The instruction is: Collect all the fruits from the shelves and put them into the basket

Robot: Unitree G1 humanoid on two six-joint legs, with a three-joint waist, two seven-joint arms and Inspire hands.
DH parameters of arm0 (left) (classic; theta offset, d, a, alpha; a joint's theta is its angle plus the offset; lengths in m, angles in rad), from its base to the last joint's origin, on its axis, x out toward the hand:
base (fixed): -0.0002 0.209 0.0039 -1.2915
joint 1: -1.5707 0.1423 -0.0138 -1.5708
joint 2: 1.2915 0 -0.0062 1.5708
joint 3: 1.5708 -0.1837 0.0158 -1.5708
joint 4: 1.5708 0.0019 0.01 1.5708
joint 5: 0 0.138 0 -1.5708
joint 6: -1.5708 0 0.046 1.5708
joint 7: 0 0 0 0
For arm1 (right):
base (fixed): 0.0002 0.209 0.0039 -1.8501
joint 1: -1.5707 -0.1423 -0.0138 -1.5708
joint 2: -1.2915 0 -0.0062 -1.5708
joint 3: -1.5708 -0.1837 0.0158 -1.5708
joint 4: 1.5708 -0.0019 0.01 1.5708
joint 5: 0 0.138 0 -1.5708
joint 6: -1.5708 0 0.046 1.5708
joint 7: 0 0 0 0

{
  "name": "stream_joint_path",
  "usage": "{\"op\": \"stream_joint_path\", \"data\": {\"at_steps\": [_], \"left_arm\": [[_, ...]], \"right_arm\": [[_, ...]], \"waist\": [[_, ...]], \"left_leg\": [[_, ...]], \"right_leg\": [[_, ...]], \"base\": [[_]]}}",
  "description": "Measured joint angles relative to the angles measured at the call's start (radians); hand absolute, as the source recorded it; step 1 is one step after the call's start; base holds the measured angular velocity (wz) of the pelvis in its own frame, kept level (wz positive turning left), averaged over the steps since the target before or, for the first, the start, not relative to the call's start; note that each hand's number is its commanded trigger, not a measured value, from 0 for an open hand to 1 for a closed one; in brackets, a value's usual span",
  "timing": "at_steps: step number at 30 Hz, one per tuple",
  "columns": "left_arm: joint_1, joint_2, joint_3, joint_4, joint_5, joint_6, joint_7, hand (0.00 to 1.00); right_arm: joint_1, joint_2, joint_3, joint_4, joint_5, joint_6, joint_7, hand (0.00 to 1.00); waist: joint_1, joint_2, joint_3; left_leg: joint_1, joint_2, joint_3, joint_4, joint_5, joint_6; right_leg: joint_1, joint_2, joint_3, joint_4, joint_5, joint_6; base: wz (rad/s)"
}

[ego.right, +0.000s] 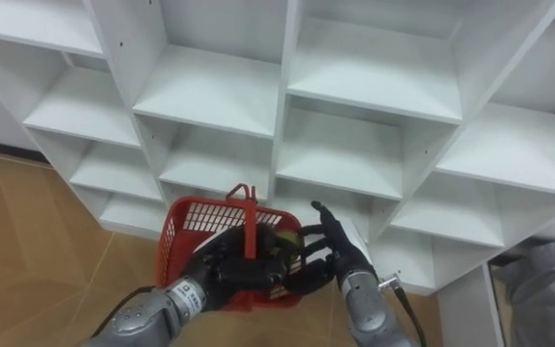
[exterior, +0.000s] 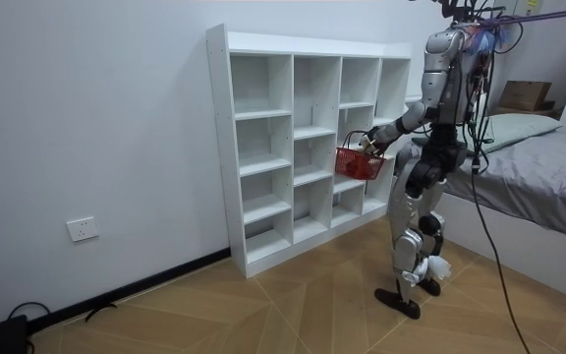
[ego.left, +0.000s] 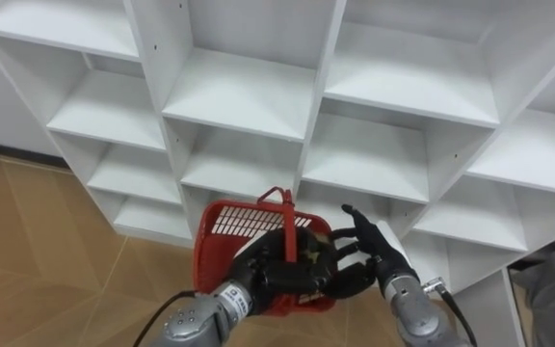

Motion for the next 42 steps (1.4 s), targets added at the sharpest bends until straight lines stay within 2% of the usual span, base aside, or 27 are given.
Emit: {"op": "stream_joint_path", "data": {"at_steps": [12, 22, 25, 26, 30, 33, 37, 40, 42], "left_arm": [[0.009, 0.020, 0.075, 0.000, -0.001, 0.000, 0.003, 1.00], [0.029, 0.020, 0.091, -0.001, -0.003, 0.000, 0.030, 1.00], [0.050, 0.025, 0.128, -0.001, 0.000, 0.000, 0.029, 1.00], [0.067, 0.025, 0.160, -0.001, 0.000, 0.000, 0.029, 1.00], [0.132, 0.062, 0.209, 0.000, -0.001, 0.000, 0.036, 1.00], [0.146, 0.077, 0.224, 0.006, -0.004, 0.000, 0.051, 1.00], [0.157, 0.078, 0.268, 0.011, -0.001, 0.000, 0.074, 1.00], [0.178, 0.082, 0.316, 0.015, 0.001, 0.000, 0.088, 1.00], [0.181, 0.083, 0.360, 0.067, 0.000, 0.000, 0.123, 1.00]], "right_arm": [[0.003, -0.014, -0.013, -0.030, 0.018, 0.000, -0.008, 0.00], [0.013, -0.030, -0.015, -0.051, -0.006, 0.000, -0.034, 0.00], [0.013, -0.029, -0.068, -0.070, -0.022, -0.001, -0.038, 0.00], [0.015, -0.033, -0.109, -0.086, -0.022, -0.003, -0.039, 0.00], [0.031, -0.083, -0.189, -0.108, -0.024, -0.007, -0.050, 0.00], [0.058, -0.084, -0.231, -0.126, 0.001, -0.007, -0.059, 0.00], [0.102, -0.084, -0.250, -0.185, 0.063, -0.008, -0.087, 0.00], [0.121, -0.084, -0.291, -0.185, 0.140, -0.010, -0.105, 0.00], [0.144, -0.083, -0.315, -0.186, 0.204, -0.016, -0.123, 0.00]], "waist": [[-0.004, 0.000, -0.0003], [-0.009, 0.000, -0.0006], [-0.015, 0.000, -0.0007], [-0.024, -0.001, -0.0012], [-0.029, -0.005, -0.0026], [-0.030, -0.005, -0.0026], [-0.032, -0.006, -0.0032], [-0.035, -0.008, -0.0051], [-0.035, -0.005, -0.0060]], "left_leg": [[0.037, -0.007, 0.000, -0.013, -0.002, 0.004], [0.054, -0.007, 0.002, -0.017, -0.003, 0.005], [0.071, -0.007, 0.004, -0.023, -0.003, 0.005], [0.074, -0.008, 0.004, -0.023, -0.003, 0.005], [0.094, -0.008, 0.005, -0.027, -0.003, 0.005], [0.095, -0.008, 0.003, -0.027, -0.003, 0.005], [0.102, -0.008, 0.003, -0.028, -0.003, 0.005], [0.110, -0.008, 0.009, -0.030, -0.004, 0.005], [0.113, -0.008, 0.011, -0.031, -0.004, 0.005]], "right_leg": [[0.030, -0.007, 0.002, 0.000, -0.007, 0.007], [0.045, -0.007, 0.003, 0.001, -0.009, 0.008], [0.058, -0.008, 0.007, 0.000, -0.010, 0.009], [0.060, -0.008, 0.007, -0.001, -0.010, 0.009], [0.079, -0.008, 0.007, -0.003, -0.012, 0.010], [0.078, -0.007, 0.010, 0.000, -0.012, 0.010], [0.084, -0.007, 0.011, 0.000, -0.013, 0.009], [0.091, -0.007, 0.013, -0.002, -0.014, 0.010], [0.094, -0.007, 0.014, -0.002, -0.014, 0.010]], "base": [[0.00], [0.00], [-0.04], [0.00], [0.00], [0.00], [0.00], [0.00], [0.00]]}}
